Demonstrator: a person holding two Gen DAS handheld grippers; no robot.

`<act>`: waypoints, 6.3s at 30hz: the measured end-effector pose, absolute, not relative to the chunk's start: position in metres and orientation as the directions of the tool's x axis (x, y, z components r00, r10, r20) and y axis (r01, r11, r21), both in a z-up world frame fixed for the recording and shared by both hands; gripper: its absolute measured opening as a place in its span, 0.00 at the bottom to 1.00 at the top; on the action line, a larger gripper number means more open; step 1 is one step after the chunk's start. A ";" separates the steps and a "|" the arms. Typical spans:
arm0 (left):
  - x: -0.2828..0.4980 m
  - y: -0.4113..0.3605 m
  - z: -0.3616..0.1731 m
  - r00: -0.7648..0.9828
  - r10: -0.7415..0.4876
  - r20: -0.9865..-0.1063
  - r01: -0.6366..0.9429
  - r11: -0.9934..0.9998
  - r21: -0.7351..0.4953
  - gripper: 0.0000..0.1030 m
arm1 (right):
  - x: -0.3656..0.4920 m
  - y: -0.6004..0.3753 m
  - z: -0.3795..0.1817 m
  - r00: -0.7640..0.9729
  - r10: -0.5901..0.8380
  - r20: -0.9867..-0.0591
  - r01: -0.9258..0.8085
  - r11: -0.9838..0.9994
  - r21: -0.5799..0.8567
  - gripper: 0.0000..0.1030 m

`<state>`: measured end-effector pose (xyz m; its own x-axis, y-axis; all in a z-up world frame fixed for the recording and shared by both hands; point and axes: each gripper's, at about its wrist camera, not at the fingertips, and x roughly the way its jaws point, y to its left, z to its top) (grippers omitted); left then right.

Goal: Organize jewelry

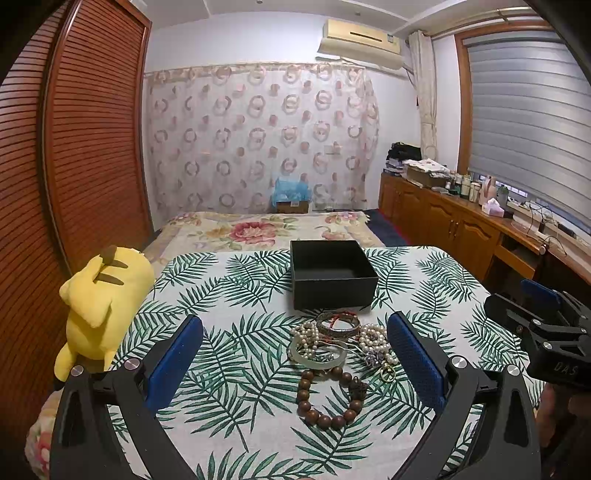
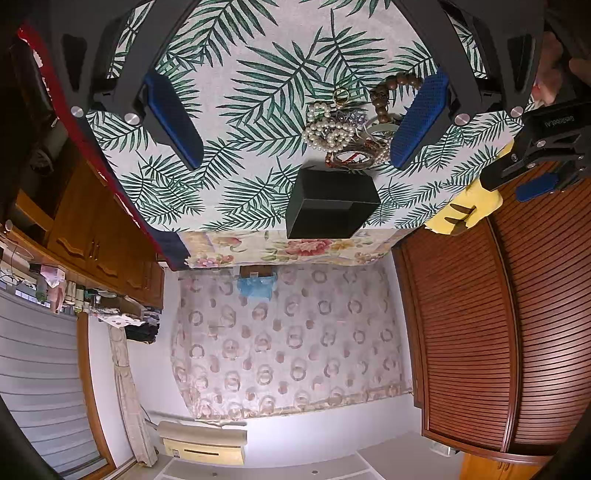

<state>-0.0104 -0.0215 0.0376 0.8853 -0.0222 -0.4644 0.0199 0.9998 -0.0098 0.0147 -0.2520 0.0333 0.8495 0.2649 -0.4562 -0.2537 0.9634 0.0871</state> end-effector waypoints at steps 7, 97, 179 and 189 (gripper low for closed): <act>-0.011 -0.020 0.037 0.886 -0.024 -0.463 0.021 1.000 -0.011 0.94 | 0.014 -0.252 0.033 0.850 0.266 -0.456 -0.255 0.963 0.086 0.98; 0.160 -0.019 -0.057 0.502 -0.337 -0.796 0.283 0.934 -0.217 0.22 | 0.092 -0.218 -0.043 0.596 0.424 -0.682 -0.534 0.843 0.057 0.47; 0.128 -0.001 -0.008 0.697 -0.249 -0.672 0.231 0.966 -0.119 0.05 | 0.159 -0.226 0.042 0.569 0.498 -0.654 -0.546 0.824 0.153 0.08; 0.130 -0.001 0.008 0.719 -0.244 -0.650 0.229 0.967 -0.110 0.05 | 0.162 -0.238 0.101 0.652 0.509 -0.562 -0.545 0.830 0.119 0.08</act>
